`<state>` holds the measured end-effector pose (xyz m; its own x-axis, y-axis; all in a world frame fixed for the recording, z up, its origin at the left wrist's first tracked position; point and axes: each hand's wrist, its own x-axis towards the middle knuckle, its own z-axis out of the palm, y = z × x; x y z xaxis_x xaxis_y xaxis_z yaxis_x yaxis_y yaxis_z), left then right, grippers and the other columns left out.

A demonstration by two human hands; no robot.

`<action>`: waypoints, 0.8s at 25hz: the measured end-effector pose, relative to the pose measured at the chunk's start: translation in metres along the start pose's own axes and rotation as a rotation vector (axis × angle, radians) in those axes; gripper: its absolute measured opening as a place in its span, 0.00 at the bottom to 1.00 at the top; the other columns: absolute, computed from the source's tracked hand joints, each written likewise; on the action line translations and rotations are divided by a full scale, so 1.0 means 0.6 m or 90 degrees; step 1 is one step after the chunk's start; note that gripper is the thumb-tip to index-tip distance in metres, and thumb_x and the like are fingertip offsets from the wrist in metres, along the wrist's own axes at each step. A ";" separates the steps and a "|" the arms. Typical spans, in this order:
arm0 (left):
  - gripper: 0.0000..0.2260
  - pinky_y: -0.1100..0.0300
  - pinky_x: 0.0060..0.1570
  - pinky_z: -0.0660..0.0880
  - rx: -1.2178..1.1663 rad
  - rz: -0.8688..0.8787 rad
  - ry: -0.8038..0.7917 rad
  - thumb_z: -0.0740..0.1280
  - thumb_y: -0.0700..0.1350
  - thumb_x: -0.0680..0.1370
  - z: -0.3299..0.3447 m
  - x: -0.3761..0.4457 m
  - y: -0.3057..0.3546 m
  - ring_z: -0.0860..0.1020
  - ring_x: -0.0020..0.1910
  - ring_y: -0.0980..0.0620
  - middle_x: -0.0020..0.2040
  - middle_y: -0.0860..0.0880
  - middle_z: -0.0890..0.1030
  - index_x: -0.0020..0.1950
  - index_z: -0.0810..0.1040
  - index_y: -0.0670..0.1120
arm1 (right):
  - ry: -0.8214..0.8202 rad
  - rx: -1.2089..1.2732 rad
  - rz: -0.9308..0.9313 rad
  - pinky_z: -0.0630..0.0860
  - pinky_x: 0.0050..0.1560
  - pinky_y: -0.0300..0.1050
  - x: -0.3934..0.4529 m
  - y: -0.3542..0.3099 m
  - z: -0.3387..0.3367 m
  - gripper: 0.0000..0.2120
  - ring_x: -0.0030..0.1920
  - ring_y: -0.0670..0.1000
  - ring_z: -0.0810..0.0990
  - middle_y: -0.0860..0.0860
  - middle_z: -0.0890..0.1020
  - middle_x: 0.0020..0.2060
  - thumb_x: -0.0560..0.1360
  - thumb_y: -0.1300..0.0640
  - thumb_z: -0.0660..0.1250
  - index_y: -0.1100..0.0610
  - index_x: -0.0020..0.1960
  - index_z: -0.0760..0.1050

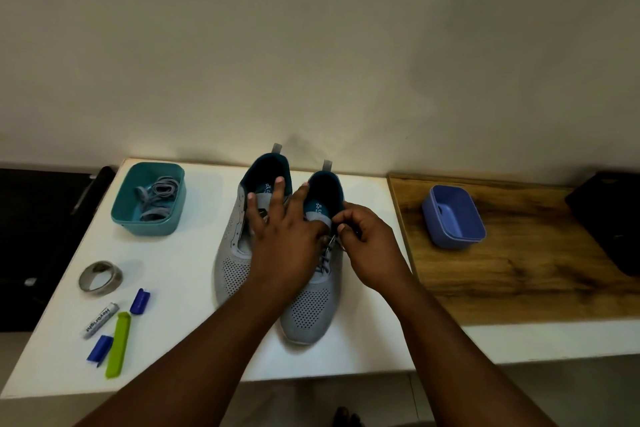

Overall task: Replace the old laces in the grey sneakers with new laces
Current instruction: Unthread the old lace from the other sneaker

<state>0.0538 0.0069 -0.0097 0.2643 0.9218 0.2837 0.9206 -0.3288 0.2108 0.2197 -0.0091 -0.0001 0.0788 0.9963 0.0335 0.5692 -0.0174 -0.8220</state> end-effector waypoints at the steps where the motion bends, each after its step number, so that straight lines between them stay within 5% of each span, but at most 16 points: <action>1: 0.10 0.30 0.74 0.43 -0.011 -0.010 -0.015 0.64 0.60 0.79 0.004 -0.001 -0.001 0.50 0.81 0.38 0.77 0.50 0.68 0.55 0.83 0.62 | -0.002 0.003 0.003 0.80 0.58 0.42 0.000 0.001 -0.001 0.09 0.55 0.41 0.80 0.42 0.80 0.57 0.80 0.61 0.66 0.49 0.54 0.80; 4: 0.09 0.32 0.74 0.52 -0.174 -0.103 0.111 0.64 0.55 0.79 -0.010 0.004 -0.009 0.60 0.78 0.42 0.69 0.54 0.75 0.52 0.82 0.57 | 0.013 -0.002 0.004 0.80 0.55 0.43 0.003 -0.001 0.000 0.09 0.53 0.42 0.80 0.42 0.82 0.55 0.79 0.62 0.66 0.49 0.52 0.80; 6: 0.11 0.39 0.69 0.63 -0.371 -0.307 0.271 0.61 0.50 0.79 -0.034 0.009 -0.020 0.71 0.69 0.43 0.62 0.51 0.78 0.54 0.80 0.50 | 0.025 -0.004 0.003 0.79 0.53 0.41 0.003 -0.002 0.002 0.09 0.52 0.41 0.80 0.43 0.82 0.53 0.79 0.63 0.66 0.50 0.50 0.80; 9: 0.17 0.46 0.66 0.63 -0.439 -0.490 0.361 0.58 0.48 0.76 -0.054 0.005 -0.032 0.70 0.69 0.40 0.66 0.46 0.75 0.62 0.76 0.47 | 0.028 -0.015 -0.001 0.76 0.51 0.37 0.001 -0.004 0.003 0.09 0.51 0.40 0.79 0.43 0.82 0.53 0.78 0.63 0.67 0.50 0.50 0.80; 12: 0.25 0.38 0.76 0.45 -0.172 -0.217 0.181 0.61 0.51 0.75 -0.037 -0.008 -0.020 0.52 0.80 0.40 0.79 0.46 0.60 0.73 0.69 0.56 | 0.020 -0.017 -0.003 0.77 0.54 0.37 0.002 -0.008 0.003 0.09 0.53 0.40 0.79 0.43 0.82 0.54 0.79 0.63 0.67 0.51 0.51 0.81; 14: 0.15 0.32 0.75 0.44 -0.024 -0.049 0.075 0.64 0.56 0.78 -0.016 -0.008 -0.009 0.50 0.81 0.38 0.80 0.46 0.62 0.64 0.78 0.61 | 0.016 -0.031 -0.004 0.77 0.56 0.38 0.001 -0.011 0.002 0.08 0.55 0.41 0.79 0.43 0.81 0.56 0.79 0.62 0.67 0.50 0.52 0.81; 17: 0.08 0.32 0.74 0.50 -0.059 -0.054 0.017 0.68 0.57 0.77 -0.002 -0.007 -0.016 0.57 0.79 0.39 0.74 0.48 0.70 0.53 0.82 0.59 | 0.017 -0.048 -0.029 0.78 0.54 0.41 -0.002 -0.007 0.002 0.05 0.53 0.42 0.79 0.42 0.80 0.55 0.79 0.58 0.69 0.49 0.51 0.79; 20: 0.17 0.39 0.68 0.61 -0.117 -0.131 0.053 0.69 0.55 0.75 -0.002 -0.010 -0.025 0.65 0.72 0.41 0.69 0.46 0.72 0.62 0.76 0.53 | 0.003 -0.115 -0.065 0.79 0.57 0.45 -0.004 -0.006 0.006 0.06 0.54 0.43 0.77 0.44 0.77 0.54 0.77 0.55 0.71 0.48 0.51 0.76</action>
<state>0.0382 0.0059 -0.0137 0.0464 0.9553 0.2919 0.8828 -0.1760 0.4355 0.2146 -0.0110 0.0005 0.0166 0.9932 0.1151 0.7121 0.0691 -0.6987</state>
